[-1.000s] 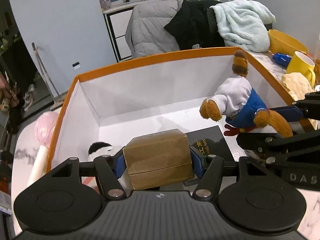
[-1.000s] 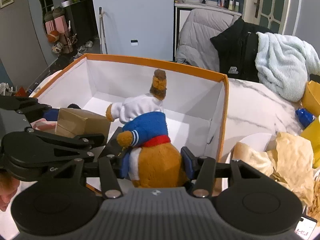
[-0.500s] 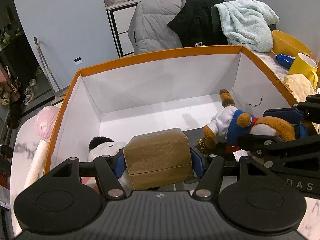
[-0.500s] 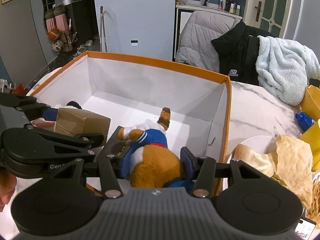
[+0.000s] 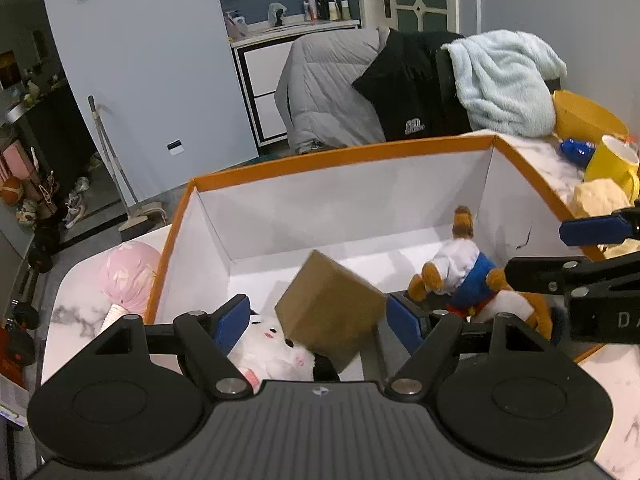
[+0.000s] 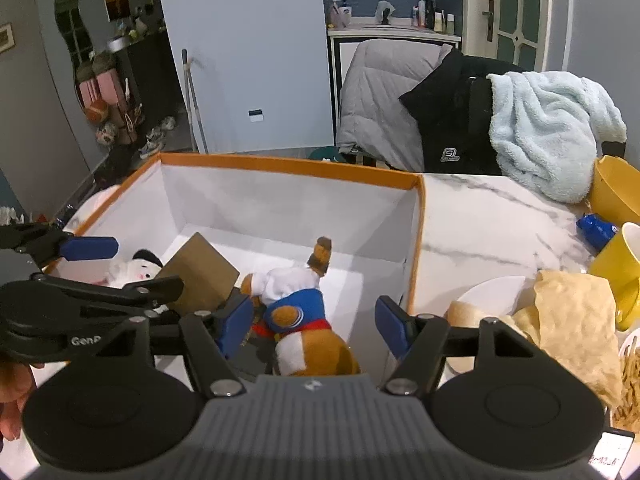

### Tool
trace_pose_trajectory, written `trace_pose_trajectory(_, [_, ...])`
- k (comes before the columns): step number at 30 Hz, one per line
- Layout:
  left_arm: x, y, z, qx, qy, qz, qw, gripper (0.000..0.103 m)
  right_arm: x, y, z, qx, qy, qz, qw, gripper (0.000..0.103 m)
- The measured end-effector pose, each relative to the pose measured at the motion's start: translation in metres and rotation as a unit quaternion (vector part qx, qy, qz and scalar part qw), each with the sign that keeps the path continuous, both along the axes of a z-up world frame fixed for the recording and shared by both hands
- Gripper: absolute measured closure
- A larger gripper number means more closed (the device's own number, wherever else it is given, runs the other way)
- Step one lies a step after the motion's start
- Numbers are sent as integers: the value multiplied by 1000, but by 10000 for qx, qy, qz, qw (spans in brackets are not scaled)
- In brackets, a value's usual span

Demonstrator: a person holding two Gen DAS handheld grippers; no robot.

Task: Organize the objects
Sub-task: 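Release the gold box with the left tool while the right tool releases the duck plush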

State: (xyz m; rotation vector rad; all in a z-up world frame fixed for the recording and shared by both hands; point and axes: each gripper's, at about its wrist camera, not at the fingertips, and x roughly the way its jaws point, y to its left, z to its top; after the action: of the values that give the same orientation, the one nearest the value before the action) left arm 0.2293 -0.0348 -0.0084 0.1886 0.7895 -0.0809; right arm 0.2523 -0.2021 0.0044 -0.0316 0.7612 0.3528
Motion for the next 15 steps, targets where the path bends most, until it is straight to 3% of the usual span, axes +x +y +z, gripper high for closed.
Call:
trace_pose_trajectory(3, [-3,3,5,-69,-79,2,9999,15,0,-5,4,59,0,-1,10000,40])
trace_pose_trajectory(15, [-32,14,32,-268,-402,-41,9988,15,-19,-3,21,172,-169,126,9996,40])
